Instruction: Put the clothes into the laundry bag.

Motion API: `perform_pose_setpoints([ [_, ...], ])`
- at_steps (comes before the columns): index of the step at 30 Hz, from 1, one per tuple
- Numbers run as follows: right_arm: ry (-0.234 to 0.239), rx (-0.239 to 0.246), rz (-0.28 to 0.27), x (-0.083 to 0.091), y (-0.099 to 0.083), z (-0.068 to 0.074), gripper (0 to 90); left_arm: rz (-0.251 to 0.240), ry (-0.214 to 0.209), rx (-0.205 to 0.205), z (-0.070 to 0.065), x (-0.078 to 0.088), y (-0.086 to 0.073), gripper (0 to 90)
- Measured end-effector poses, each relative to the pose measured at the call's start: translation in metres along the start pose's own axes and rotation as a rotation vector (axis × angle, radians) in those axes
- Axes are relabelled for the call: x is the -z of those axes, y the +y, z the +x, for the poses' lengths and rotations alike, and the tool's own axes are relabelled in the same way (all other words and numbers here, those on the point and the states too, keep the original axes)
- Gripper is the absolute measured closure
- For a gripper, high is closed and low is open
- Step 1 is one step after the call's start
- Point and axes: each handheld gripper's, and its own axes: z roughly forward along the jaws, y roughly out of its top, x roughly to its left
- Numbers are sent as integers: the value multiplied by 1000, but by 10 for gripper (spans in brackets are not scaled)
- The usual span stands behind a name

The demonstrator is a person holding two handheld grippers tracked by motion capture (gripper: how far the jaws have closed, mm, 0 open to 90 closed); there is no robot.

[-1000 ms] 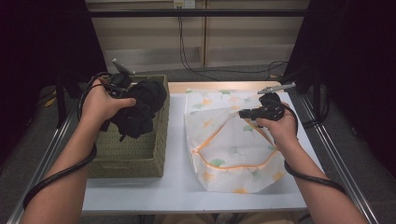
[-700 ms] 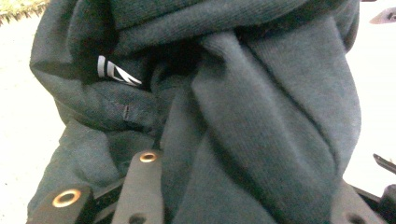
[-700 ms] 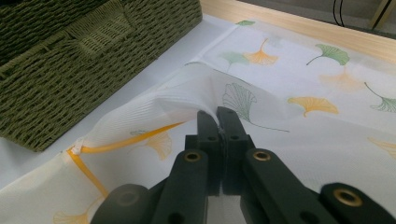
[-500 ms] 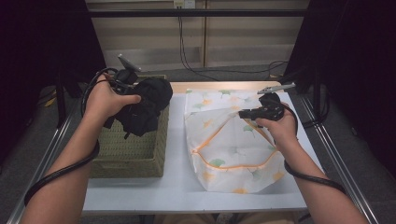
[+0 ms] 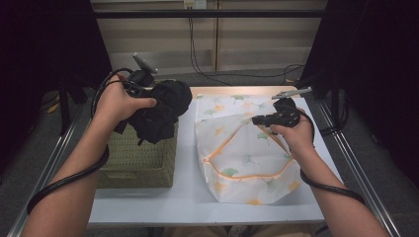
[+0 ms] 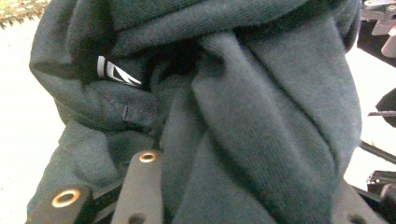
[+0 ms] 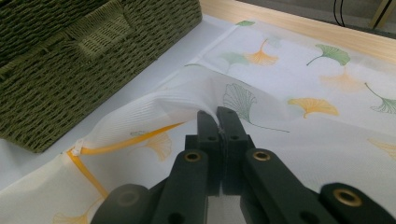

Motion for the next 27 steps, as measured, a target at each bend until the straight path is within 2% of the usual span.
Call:
perform_pose_setpoints([
  [2,3,6,-1,0,0,0,900,8,0,-13,-1,1,1,619],
  [5,3,3,0,0,0,0,900,11,-11,-6,-4,0,2,619],
  [7,4,3,-1,0,0,0,900,18,-5,-21,-6,-2,2,619],
  [10,4,6,-3,0,0,0,900,17,-20,-21,-8,-5,2,618],
  [27,1,8,-2,0,1,1,900,48,-59,-96,-33,-19,5,618],
])
